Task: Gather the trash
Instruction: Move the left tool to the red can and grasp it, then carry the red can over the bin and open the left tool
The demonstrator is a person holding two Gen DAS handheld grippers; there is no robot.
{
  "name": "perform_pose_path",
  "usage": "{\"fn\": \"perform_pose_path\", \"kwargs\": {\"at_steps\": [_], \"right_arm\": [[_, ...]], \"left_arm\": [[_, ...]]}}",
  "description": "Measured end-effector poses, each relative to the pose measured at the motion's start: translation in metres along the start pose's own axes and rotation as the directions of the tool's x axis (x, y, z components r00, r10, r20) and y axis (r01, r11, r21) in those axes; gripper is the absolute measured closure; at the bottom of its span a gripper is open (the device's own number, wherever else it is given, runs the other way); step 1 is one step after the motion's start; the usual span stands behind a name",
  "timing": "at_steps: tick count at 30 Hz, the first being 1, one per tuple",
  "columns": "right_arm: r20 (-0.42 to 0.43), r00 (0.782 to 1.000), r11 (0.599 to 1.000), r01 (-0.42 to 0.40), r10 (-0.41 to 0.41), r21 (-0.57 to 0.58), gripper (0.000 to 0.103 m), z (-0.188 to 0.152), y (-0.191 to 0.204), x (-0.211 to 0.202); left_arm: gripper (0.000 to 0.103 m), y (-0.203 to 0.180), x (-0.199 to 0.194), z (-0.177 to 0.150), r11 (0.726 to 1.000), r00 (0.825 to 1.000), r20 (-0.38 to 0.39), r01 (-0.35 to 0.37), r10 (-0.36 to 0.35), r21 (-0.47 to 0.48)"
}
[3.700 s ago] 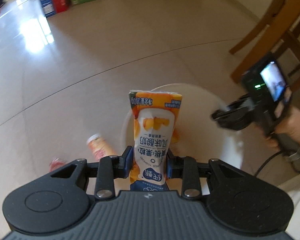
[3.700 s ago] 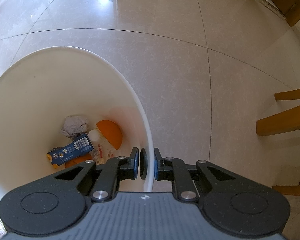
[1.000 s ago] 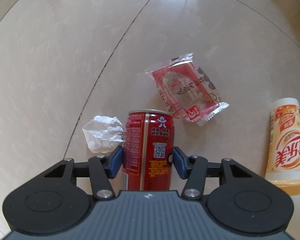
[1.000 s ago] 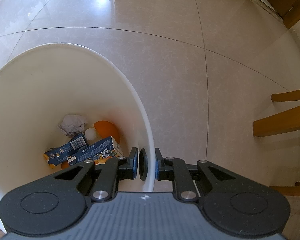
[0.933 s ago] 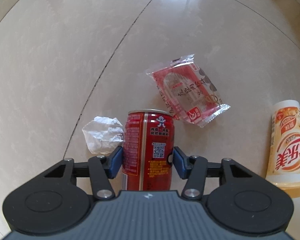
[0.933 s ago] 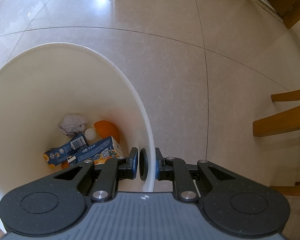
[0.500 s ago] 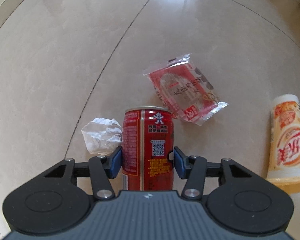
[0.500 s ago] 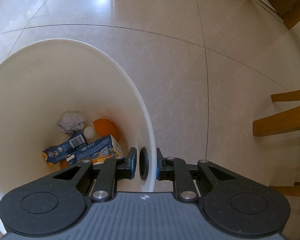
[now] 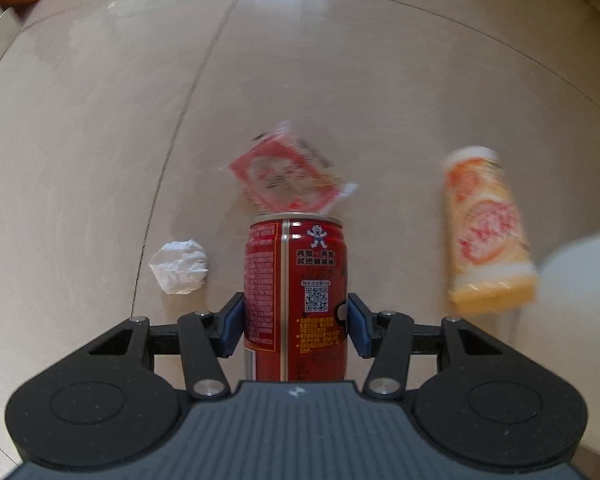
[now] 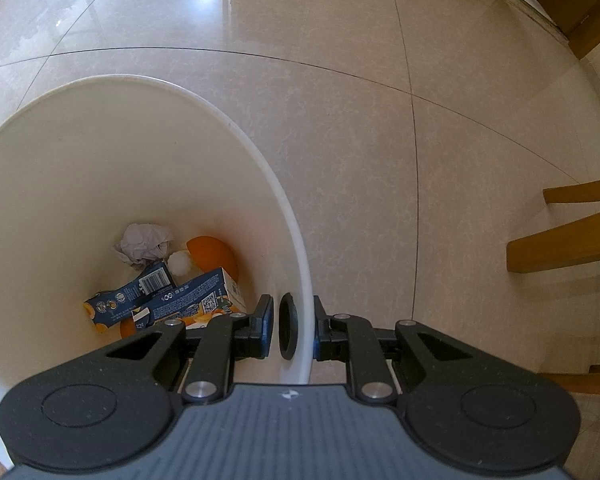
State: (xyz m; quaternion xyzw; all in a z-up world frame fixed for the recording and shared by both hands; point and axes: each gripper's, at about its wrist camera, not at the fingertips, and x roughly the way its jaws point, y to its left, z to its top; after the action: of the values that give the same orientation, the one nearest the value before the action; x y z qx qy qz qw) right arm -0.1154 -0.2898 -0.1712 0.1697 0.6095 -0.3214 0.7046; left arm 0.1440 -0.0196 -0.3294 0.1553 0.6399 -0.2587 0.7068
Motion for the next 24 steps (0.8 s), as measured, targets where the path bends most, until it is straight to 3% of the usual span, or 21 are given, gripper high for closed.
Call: {"fn": "perform_pose_path", "kwargs": {"at_steps": [6, 10, 18, 24], "right_arm": [[-0.008, 1.000, 1.000, -0.009, 0.009, 0.000, 0.082, 0.002, -0.002, 0.001], [-0.008, 1.000, 1.000, -0.001, 0.001, -0.013, 0.082, 0.002, 0.000, 0.000], [-0.017, 0.999, 1.000, -0.029, 0.029, 0.008, 0.083, 0.002, -0.006, 0.000], [-0.017, 0.999, 1.000, -0.028, 0.028, 0.004, 0.083, 0.001, -0.005, 0.000]], "left_arm": [[0.052, -0.031, -0.066, 0.005, 0.986, 0.999, 0.014, 0.050, -0.052, 0.156], [0.052, -0.059, -0.119, 0.007, 0.959, 0.996, 0.025, 0.074, -0.084, 0.273], [0.051, -0.135, -0.207, 0.009, 0.858, 0.976, 0.050, 0.162, -0.213, 0.487], [0.051, -0.192, -0.234, 0.002, 0.775, 0.955, 0.039, 0.214, -0.293, 0.594]]}}
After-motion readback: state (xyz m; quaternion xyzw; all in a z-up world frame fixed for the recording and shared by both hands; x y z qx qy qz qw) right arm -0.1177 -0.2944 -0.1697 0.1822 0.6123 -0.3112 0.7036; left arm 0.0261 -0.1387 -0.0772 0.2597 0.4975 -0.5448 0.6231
